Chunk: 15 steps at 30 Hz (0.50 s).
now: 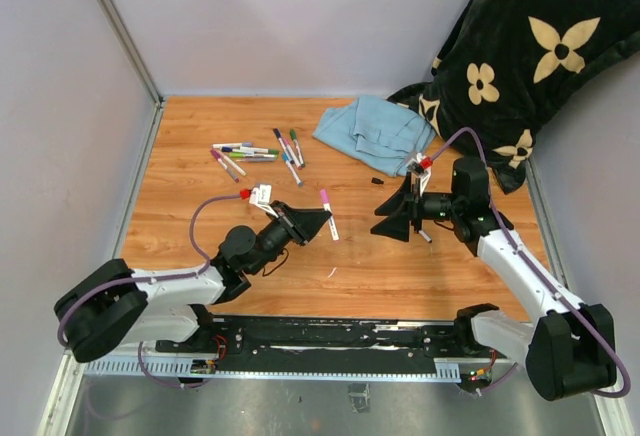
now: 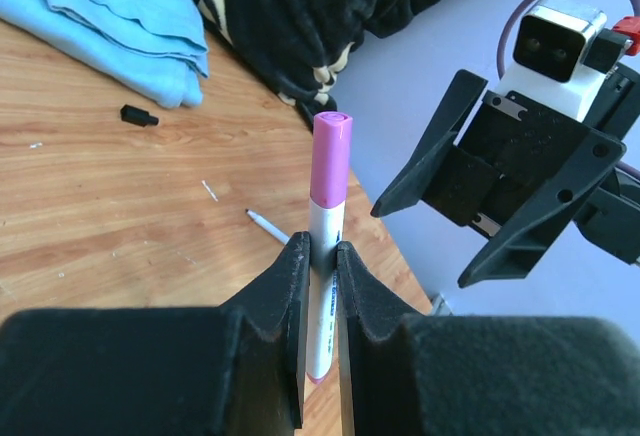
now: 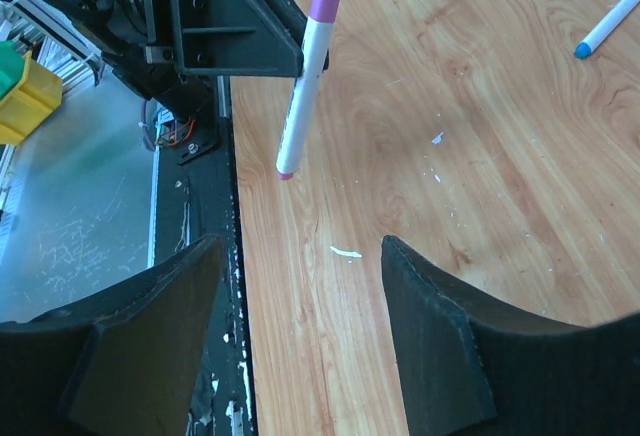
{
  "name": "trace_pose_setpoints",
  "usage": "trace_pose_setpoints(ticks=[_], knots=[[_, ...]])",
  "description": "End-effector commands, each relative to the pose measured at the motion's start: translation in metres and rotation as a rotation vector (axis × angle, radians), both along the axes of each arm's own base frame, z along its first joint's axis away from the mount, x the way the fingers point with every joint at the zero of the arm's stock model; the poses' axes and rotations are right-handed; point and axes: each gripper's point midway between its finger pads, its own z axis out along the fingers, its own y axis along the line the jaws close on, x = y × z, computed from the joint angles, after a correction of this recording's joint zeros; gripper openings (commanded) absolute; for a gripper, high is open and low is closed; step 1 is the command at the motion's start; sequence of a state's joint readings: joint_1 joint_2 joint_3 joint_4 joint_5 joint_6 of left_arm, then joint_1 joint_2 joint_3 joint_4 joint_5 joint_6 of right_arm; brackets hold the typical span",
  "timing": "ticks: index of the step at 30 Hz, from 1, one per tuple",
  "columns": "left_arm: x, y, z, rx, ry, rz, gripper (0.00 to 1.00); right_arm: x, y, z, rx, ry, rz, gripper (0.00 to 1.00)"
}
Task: Open the pen caps
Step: Pick up the pen from the center of the board.
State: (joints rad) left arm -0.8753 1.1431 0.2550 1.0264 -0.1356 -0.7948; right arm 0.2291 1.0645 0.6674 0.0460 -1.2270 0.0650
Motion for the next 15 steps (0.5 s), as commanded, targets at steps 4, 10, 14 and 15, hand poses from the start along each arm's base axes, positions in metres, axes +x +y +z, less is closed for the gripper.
trace_pose_setpoints(ticks=[4, 10, 14, 15], knots=[[0.011, -0.016, 0.024, -0.109, -0.044, 0.028, 0.0, 0.009, 0.012, -0.006, 0.005, 0.054, -0.059, 0.67], [0.014, -0.031, 0.028, -0.132, -0.053, 0.034, 0.0, 0.008, 0.022, -0.014, -0.01, 0.095, -0.077, 0.68], [0.013, -0.044, 0.028, -0.142, -0.051, 0.016, 0.0, 0.011, 0.026, -0.024, -0.05, 0.107, -0.108, 0.68], [0.012, -0.047, 0.028, -0.144, -0.05, 0.01, 0.0, 0.012, 0.026, -0.025, -0.058, 0.111, -0.111, 0.68]])
